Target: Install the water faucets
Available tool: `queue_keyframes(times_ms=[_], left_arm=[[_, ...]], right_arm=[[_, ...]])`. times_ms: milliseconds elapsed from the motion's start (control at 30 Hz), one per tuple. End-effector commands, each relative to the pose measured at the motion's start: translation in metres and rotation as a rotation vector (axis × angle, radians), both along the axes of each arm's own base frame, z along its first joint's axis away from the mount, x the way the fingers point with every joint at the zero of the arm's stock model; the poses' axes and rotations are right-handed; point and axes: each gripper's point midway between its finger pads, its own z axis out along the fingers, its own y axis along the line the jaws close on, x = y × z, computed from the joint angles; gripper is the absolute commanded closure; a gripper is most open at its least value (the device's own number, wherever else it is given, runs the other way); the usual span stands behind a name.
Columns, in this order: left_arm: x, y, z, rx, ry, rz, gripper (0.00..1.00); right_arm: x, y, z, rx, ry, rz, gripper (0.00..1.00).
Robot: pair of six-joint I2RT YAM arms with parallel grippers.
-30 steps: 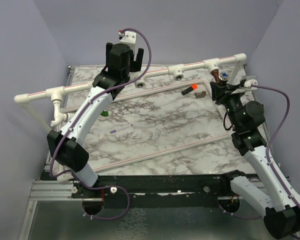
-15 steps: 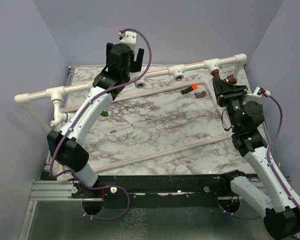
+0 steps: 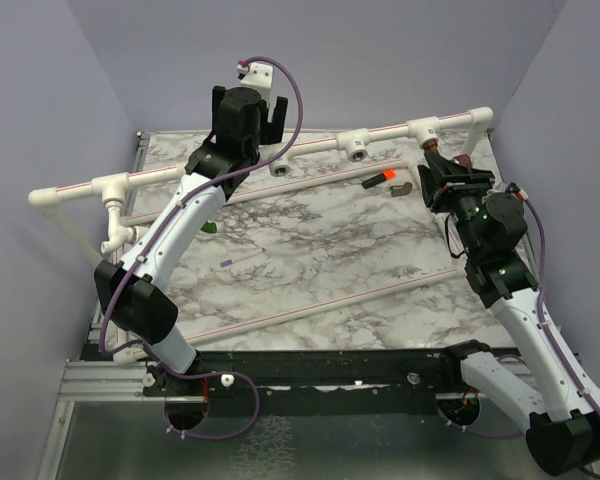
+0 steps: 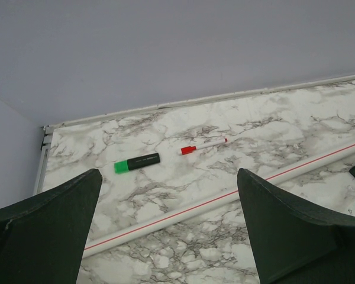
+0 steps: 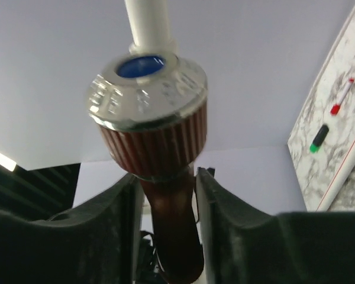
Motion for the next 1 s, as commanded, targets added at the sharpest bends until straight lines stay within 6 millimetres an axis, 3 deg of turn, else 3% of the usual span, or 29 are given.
queue_keyframes(times_ms=[0,67,200,333,600,967], left_arm=[[-0.005,-0.007,-0.030,0.048,0.087,-0.021,0.03],[-0.005,-0.007,-0.031,0.047,0.089,-0.023,0.03],[-0.004,-0.008,-0.033,0.047,0.093,-0.025,0.03],[-0.004,-0.008,-0.034,0.048,0.095,-0.025,0.03],[-0.003,-0.009,-0.035,0.048,0.097,-0.028,0.03],[-0.003,-0.010,-0.034,0.051,0.097,-0.027,0.03]], right_arm=[[-0.010,0.021,-0.006,-0.004,0.064,0.111,0.48],[-0.011,0.019,-0.011,-0.027,0.071,0.105,0.39],[-0.018,0.018,-0.025,-0.075,0.079,0.105,0.29],[-0.027,0.016,-0.030,-0.174,0.056,0.107,0.26],[-0.049,0.002,-0.021,-0.481,-0.002,0.076,0.24],[-0.068,-0.035,0.001,-1.176,-0.094,-0.003,0.24]])
